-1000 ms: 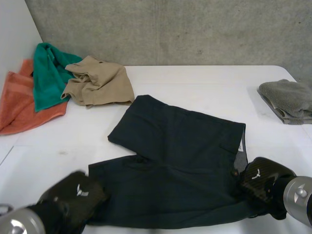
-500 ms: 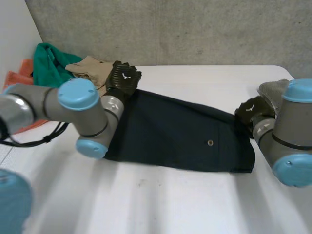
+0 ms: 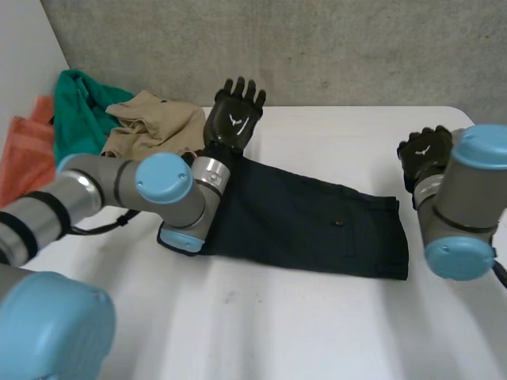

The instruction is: Fold the laundry.

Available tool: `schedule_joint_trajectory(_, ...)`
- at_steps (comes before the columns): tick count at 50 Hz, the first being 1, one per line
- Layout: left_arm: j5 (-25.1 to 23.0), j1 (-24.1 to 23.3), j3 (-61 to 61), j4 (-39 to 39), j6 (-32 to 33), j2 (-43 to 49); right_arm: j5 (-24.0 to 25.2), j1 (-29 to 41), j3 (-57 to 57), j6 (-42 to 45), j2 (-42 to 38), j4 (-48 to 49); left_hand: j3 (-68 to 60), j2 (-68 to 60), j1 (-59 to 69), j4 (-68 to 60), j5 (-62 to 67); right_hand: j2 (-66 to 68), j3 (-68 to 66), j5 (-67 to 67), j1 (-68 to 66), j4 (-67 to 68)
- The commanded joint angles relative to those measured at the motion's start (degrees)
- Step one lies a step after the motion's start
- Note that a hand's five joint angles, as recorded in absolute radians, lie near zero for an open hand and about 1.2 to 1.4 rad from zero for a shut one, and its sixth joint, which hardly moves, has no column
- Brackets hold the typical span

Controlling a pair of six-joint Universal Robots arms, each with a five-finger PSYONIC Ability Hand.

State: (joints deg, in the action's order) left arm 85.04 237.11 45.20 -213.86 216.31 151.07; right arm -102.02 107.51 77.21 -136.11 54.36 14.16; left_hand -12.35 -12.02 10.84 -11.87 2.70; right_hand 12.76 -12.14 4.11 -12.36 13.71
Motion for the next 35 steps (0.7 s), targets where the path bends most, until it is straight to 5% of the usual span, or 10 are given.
schedule_joint_trajectory(1, 0.4, 0.5, 16.2, -2.0, -4.0, -14.7, 13.8, -2.0, 11.5, -11.9, 14.9, -10.0, 2.3, 2.0, -0.8, 1.9, -2.7, -2.8, 2.1, -4.1, 2.4, -3.7)
schedule_joint_trajectory(8, 0.6, 1.4, 30.3, -0.5, -8.4, -23.6, 20.5, -4.2, 21.2, -19.3, 19.1, -16.8, 2.3, 2.0, -0.8, 1.9, -2.7, 1.9, -2.5, 0.5, -2.3, 0.9)
schedule_joint_trajectory(20, 0.2, 1.8, 39.0, 3.0, -15.0, -29.0, 21.6, -4.7, 28.4, -19.5, 15.3, -4.8, 2.3, 2.0, -0.8, 1.9, -2.7, 10.9, -11.6, 9.6, -11.3, 10.0)
schedule_joint_trajectory(24, 0.2, 2.0, 39.3, 3.1, -15.1, -29.1, 21.6, -4.8, 27.1, -19.5, 12.0, -3.2, 2.3, 2.0, -0.8, 1.9, -2.7, 29.4, -30.0, 28.0, -29.8, 28.4)
schedule_joint_trajectory(25, 0.3, 2.0, 39.3, 3.0, -15.1, -29.1, 21.6, -4.7, 26.9, -19.4, 11.5, -2.1, 2.3, 2.0, -0.8, 1.9, -2.7, 47.6, -48.2, 46.3, -48.0, 46.7)
schedule_joint_trajectory(27, 0.3, 2.0, 39.3, 3.1, -15.1, -29.2, 21.6, -4.8, 26.9, -19.4, 11.2, -0.7, 2.3, 2.0, -0.8, 1.9, -2.7, 63.7, -64.3, 62.4, -64.1, 62.8)
schedule_joint_trajectory(35, 0.4, 1.8, 39.4, 3.1, -15.1, -29.9, 19.0, -6.4, 27.3, -16.5, 11.7, -0.1, 2.3, 2.0, -0.8, 1.9, -2.7, 67.2, -67.9, 65.9, -67.6, 66.3)
